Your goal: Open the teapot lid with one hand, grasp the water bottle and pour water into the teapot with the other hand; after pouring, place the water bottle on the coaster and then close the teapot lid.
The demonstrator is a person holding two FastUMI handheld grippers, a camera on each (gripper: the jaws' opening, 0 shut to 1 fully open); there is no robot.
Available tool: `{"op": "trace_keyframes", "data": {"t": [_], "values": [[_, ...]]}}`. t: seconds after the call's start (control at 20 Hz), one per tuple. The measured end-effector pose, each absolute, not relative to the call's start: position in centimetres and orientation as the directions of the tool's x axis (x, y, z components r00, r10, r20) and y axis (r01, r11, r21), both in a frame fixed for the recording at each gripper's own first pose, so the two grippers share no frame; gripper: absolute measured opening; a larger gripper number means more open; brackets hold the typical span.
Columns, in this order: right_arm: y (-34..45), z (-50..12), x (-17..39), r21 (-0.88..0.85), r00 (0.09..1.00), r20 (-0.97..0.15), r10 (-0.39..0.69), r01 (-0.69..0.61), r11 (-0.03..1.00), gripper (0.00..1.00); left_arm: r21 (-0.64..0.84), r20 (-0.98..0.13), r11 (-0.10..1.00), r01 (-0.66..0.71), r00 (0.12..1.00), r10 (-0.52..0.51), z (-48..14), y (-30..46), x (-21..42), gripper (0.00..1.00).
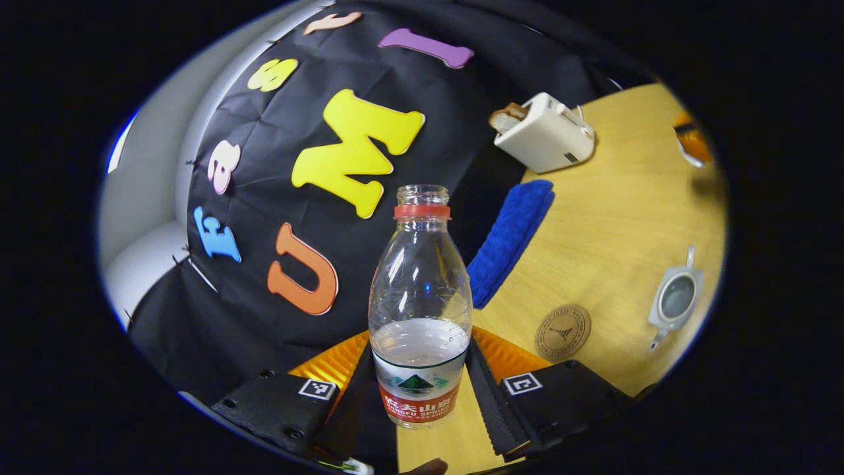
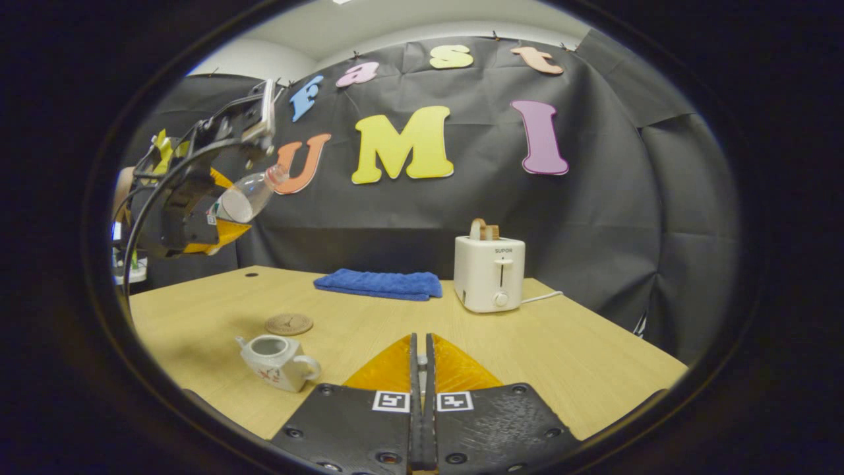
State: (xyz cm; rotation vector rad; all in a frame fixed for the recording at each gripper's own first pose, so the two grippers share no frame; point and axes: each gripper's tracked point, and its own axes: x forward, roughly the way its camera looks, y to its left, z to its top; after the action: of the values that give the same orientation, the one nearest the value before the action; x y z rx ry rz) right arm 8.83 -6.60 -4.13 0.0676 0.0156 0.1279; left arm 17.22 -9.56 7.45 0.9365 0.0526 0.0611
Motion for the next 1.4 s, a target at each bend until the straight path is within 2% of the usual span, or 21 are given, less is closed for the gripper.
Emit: {"op": "trace_keyframes", "data": {"t": [0.15, 0.3, 0.45, 0.55, 1.0, 1.4], "values": [[-6.4, -4.1, 8.9, 0.068, 0.991, -0.012, 0.13, -0.129, 0.989, 0.0, 0.635, 0.06, 0.768, -0.08, 0.997, 0.054, 7.6, -10.2, 18.5, 0.77], [-6.0, -4.1, 8.7, 0.065, 0.99, -0.011, 0.137, -0.136, 0.989, 0.0, 0.39, 0.091, 0.92, -0.034, 0.996, -0.002, 6.0, -11.8, 20.3, 0.77], [-5.6, -4.1, 8.7, 0.061, 0.99, -0.009, 0.143, -0.142, 0.988, 0.0, 0.15, 0.056, 0.988, 0.043, 0.997, -0.052, 3.3, -13.5, 22.1, 0.78], [-5.5, -4.1, 8.7, 0.064, 0.989, -0.008, 0.148, -0.147, 0.987, 0.0, 0.055, 0.022, 0.996, 0.073, 0.997, -0.074, 1.9, -14.3, 22.9, 0.79], [-5.1, -4.2, 8.7, 0.072, 0.987, -0.011, 0.158, -0.157, 0.985, 0.0, 0.008, -0.007, 0.996, 0.087, 0.996, -0.087, -0.8, -14.0, 25.5, 0.8], [-5.0, -4.7, 9.0, 0.061, 0.987, -0.021, 0.157, -0.156, 0.986, 0.0, 0.024, -0.037, 0.995, 0.095, 0.995, -0.094, -2.5, -14.1, 25.6, 0.82]]}}
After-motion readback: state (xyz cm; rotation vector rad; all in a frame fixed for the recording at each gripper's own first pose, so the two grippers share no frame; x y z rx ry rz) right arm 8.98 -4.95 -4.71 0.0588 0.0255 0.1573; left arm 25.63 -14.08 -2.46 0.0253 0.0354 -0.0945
